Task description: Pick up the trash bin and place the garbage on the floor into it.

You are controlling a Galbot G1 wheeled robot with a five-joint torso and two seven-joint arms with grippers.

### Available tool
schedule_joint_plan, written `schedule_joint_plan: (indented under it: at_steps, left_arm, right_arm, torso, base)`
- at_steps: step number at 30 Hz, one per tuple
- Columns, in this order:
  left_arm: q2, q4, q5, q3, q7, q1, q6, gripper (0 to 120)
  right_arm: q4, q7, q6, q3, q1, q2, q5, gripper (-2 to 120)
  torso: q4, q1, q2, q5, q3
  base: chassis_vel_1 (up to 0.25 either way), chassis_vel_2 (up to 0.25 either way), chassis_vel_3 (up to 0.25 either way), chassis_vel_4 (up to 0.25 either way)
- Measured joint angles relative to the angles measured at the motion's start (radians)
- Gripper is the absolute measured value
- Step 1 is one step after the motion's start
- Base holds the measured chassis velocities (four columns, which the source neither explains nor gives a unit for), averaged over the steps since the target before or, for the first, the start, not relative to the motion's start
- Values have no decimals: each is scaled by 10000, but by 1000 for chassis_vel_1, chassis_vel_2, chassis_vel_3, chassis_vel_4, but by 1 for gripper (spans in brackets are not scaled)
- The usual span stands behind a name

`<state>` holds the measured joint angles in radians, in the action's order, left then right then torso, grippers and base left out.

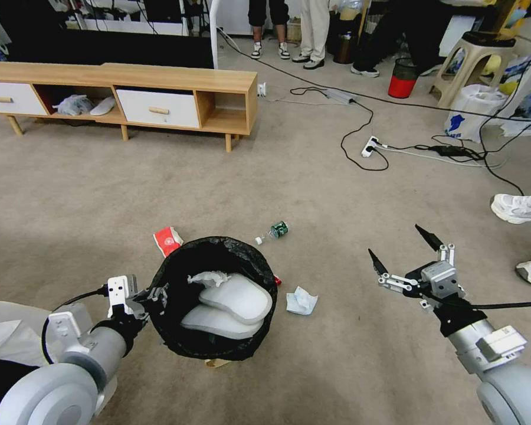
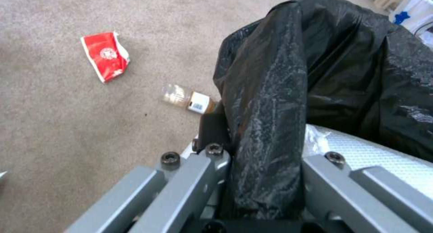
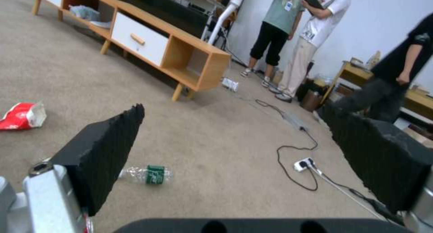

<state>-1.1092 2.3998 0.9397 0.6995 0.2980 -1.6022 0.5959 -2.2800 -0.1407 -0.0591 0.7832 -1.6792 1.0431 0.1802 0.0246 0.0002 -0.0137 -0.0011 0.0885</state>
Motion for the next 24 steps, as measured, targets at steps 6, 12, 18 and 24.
schedule_joint_plan:
  at_steps: [6,12,18,24]
  left_arm:
    - [-13,0,96,-18,14,6,-1,0]
    - [-6,14,174,-38,-23,12,0,0]
    - [4,15,172,-66,-116,42,0,0]
    - [64,13,189,-60,-192,107,1,0]
  right_arm:
    - [-18,-6,0,5,-51,54,-16,100]
    - [-41,-26,-1,-71,-92,168,-51,100]
    - [-43,-68,-5,-105,-158,241,-83,100]
    - [-44,-96,-16,-121,-151,300,-104,100]
  torso:
    - [-1,0,0,0,0]
    - [0,1,0,0,0]
    - [0,1,0,0,0]
    - [0,2,0,0,0]
  base:
    - [0,0,0,0]
    - [0,0,0,0]
    - [4,6,9,7]
    - [59,55,65,63]
